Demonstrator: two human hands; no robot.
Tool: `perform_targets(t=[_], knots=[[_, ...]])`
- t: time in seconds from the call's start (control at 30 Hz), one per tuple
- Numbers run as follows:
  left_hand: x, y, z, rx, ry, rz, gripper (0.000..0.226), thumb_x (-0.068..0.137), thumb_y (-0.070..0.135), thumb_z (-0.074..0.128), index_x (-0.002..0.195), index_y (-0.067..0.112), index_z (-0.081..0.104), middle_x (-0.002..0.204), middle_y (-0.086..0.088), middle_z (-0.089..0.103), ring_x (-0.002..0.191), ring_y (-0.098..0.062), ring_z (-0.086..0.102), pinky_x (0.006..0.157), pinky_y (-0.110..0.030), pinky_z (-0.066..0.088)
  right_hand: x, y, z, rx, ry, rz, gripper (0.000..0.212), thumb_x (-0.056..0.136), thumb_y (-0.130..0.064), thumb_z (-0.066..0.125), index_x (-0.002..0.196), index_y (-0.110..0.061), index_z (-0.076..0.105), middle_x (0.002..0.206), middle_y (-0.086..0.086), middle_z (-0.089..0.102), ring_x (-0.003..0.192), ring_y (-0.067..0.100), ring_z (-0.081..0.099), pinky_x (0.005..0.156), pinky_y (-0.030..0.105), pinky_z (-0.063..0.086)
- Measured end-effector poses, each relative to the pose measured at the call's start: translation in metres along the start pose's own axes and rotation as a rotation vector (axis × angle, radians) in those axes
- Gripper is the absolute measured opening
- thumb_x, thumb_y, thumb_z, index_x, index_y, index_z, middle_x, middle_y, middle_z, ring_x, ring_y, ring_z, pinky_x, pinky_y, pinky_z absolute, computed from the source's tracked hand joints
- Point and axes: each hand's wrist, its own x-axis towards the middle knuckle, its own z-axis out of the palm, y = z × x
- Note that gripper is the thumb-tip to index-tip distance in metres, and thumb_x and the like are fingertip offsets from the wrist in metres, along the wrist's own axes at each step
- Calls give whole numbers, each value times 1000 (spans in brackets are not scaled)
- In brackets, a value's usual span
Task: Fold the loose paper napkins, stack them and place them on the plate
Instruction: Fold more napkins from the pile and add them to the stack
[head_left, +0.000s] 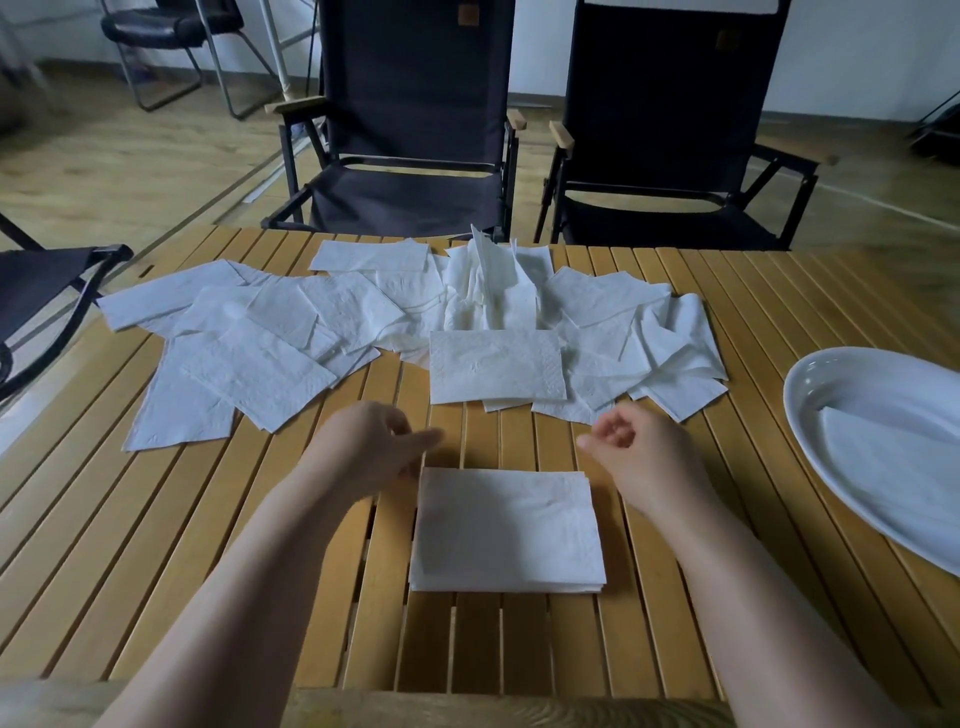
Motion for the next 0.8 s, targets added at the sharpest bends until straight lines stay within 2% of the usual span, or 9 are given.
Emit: perform_targets(t=[0.1,0.2,0.27,0.33,0.4,0.5,0.63,0.7,0.8], knots=[[14,-3,9,-36,293,160,16,92,44,63,93,27,64,98,12,64,94,-13,61,72,-27,50,8,3,14,17,109,-144,21,93,-25,68,115,-25,67,117,-9,63,114,15,57,83,25,44],[27,-10,23,61,261,311,20,93,42,63,112,37,68,143,8,51,135,-22,40,103,-43,41,13,4,26,-85,47,-211,29,96,-32,62,125,-32,65,150,-11,45,141,15,34,112,42,35],[30,-11,27,123,199,353,29,95,40,60,123,42,65,158,10,33,148,-22,22,114,-54,30,15,3,32,-142,-16,-254,32,98,-37,58,130,-38,61,160,-15,30,149,15,18,119,53,20],[31,-11,29,158,144,381,35,98,36,56,132,44,58,161,13,25,151,-21,14,117,-55,21,16,1,37,-160,-88,-281,37,100,-38,53,137,-42,55,163,-19,17,152,14,5,121,57,5],[31,-12,30,163,133,414,37,100,32,53,136,42,55,159,15,30,151,-20,17,117,-51,19,15,0,41,-203,-136,-286,41,103,-38,47,144,-44,46,164,-21,10,152,9,-4,119,59,-6],[33,-15,31,159,151,429,40,100,30,53,140,38,52,155,18,36,150,-17,20,118,-50,20,15,-1,43,-229,-142,-284,43,106,-35,39,148,-44,39,164,-24,11,152,5,-4,118,58,-12],[34,-16,31,188,118,395,49,100,30,53,147,33,43,157,18,32,150,-16,18,120,-47,18,15,-1,42,-228,-150,-279,46,107,-29,36,151,-38,35,162,-24,16,151,3,2,118,56,-11],[33,-14,31,180,134,411,48,98,28,55,145,32,47,155,15,38,148,-17,25,119,-48,23,14,0,42,-218,-123,-281,46,106,-27,39,152,-34,36,161,-21,22,150,4,8,120,54,-8],[30,-12,28,82,194,424,39,97,28,60,136,29,59,144,9,53,137,-17,41,111,-38,36,14,2,42,-114,2,-315,39,102,-21,51,140,-28,55,150,-13,45,143,10,31,121,53,12]])
